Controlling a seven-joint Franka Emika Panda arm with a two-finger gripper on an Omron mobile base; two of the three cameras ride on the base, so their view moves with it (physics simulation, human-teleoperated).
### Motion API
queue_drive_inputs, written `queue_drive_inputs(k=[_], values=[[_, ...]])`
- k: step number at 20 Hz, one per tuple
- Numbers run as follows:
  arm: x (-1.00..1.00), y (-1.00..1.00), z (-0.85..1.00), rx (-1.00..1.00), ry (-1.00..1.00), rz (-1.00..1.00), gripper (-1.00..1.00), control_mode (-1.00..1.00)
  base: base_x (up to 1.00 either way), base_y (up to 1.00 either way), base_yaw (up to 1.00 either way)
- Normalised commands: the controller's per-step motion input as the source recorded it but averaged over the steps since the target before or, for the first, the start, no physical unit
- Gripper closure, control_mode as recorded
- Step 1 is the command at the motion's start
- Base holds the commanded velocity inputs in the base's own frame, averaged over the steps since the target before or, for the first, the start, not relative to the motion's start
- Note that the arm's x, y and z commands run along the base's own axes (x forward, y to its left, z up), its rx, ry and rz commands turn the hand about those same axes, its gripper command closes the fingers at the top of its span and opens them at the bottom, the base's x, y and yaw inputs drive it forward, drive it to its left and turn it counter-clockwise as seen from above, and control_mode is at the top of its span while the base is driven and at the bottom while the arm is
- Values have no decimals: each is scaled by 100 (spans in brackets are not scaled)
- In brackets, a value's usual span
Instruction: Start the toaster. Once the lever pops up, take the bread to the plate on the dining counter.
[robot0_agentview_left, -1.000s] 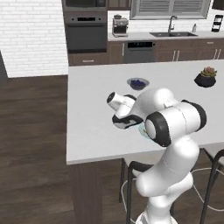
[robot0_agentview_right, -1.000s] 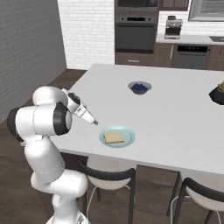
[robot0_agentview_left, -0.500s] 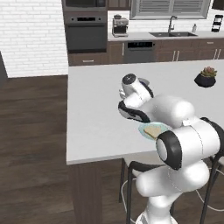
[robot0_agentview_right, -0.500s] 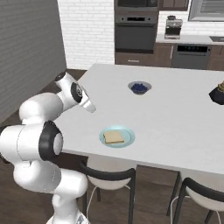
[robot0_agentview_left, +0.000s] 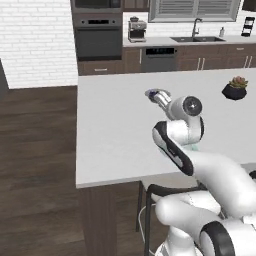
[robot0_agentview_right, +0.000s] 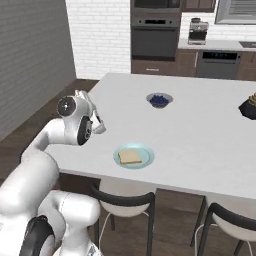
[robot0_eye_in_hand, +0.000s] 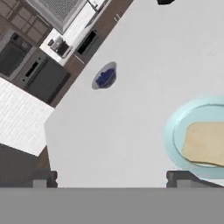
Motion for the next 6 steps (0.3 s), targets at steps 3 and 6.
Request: queue_drive_inputs(k=[3, 6], values=[[-100, -30, 25, 28, -40, 9, -100, -100, 0, 0, 0], [-100, -35, 15, 18, -36, 8, -100, -100, 0, 0, 0]])
